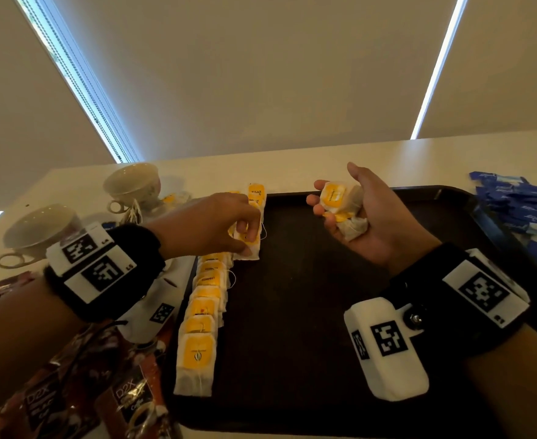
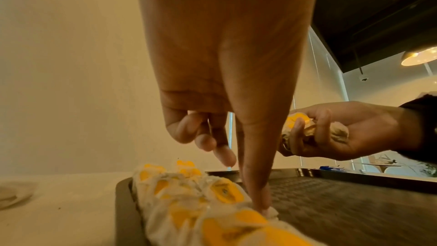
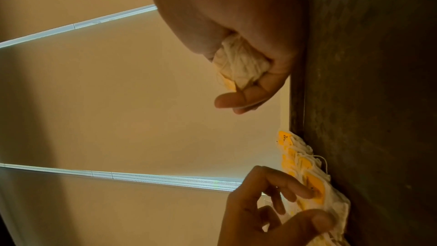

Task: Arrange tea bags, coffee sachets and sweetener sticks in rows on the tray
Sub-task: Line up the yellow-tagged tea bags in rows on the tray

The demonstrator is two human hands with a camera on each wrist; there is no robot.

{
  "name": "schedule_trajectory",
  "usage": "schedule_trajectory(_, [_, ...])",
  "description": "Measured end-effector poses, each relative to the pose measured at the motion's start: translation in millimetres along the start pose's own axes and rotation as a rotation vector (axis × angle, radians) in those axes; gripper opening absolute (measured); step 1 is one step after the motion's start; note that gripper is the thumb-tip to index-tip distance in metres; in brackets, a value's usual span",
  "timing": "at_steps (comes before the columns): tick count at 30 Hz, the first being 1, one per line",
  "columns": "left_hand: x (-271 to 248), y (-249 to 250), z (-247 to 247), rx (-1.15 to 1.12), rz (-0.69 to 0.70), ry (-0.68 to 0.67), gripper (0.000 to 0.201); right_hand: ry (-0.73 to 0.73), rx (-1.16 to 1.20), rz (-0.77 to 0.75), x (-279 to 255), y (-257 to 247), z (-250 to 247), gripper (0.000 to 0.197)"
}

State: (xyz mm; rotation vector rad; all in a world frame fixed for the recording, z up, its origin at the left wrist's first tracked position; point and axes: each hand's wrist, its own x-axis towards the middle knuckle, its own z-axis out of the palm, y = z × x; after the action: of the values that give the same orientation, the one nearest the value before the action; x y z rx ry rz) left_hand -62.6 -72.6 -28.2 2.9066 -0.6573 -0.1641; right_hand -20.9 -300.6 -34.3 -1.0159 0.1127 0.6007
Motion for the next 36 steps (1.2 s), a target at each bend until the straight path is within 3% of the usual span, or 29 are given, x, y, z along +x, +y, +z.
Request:
schedule_trajectory(4, [1, 1, 4, 0.132, -0.033, -0.099, 0.021, -0.036, -0.012, 0.02, -1, 1, 1, 0.053])
schedule_trajectory(11, [5, -1, 3, 0.218, -0.064, -0.091, 0.016, -0.118, -0.016, 0.052, -4, 4, 3, 0.058])
schedule_trajectory(13, [3, 1, -2, 0.147, -0.079, -0.069, 0.017, -0.121, -0.036, 0.044, -4, 5, 4, 0.059])
schedule_trajectory(17, [0, 26, -26, -0.224, -0.059, 0.188, 0.038, -0.127, -0.075, 0.011, -5, 7, 5, 0.058])
schedule_trajectory(22, [7, 61, -34, -0.258, -0.05, 0.356, 0.037, -0.173, -0.139, -0.005, -7, 8, 10, 0.056])
schedule_trajectory(29, [24, 65, -24, -0.238, -0.173, 0.37, 0.025, -0.212, -0.159, -0.038, -9, 9, 14, 0.056])
schedule_trajectory(36, [22, 71, -31, -0.486, -0.088, 0.355, 0.013, -0.169, -0.088, -0.01, -9, 9, 11, 0.053])
